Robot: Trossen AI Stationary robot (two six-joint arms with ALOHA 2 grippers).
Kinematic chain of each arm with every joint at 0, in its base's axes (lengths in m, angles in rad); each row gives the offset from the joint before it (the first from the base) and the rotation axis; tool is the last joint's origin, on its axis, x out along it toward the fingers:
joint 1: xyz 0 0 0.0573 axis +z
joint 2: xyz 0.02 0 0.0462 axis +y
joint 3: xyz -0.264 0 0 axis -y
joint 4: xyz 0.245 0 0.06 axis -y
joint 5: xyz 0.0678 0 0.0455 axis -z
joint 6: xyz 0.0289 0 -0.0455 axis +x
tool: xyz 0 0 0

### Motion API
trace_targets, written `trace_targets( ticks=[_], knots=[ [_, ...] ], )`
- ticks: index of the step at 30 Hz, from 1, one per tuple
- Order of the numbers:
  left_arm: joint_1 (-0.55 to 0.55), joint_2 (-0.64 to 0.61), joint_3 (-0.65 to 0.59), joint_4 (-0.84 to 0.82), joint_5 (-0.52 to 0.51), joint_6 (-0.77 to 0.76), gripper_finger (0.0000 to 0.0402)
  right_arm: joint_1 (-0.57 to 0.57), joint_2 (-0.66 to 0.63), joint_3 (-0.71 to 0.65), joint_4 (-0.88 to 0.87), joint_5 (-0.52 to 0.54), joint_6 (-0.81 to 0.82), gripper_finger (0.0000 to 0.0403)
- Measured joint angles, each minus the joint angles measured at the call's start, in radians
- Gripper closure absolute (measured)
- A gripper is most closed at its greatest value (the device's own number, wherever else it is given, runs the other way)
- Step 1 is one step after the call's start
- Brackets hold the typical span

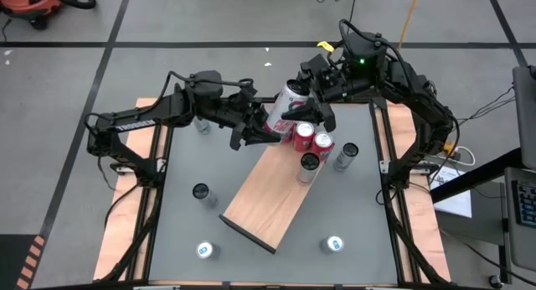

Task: Place canned beverage on shelf
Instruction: Put the white pink soda can on the shelf aligned with the other white pink soda can

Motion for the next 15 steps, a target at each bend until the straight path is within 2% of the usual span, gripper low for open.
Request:
trace_targets(
  ticks=[8, 15],
  knots=[
    [0.0, 0.0, 0.0, 0.005, -0.088, 0.047, 0.0147, 0.002, -0.007, 0.0, -0.028, 0.106, 0.14, 0.0079],
    [-0.001, 0.0, 0.0, 0.017, -0.289, 0.053, 0.0147, 0.03, -0.02, 0.0, -0.034, 0.359, 0.238, 0.0065]
  ],
)
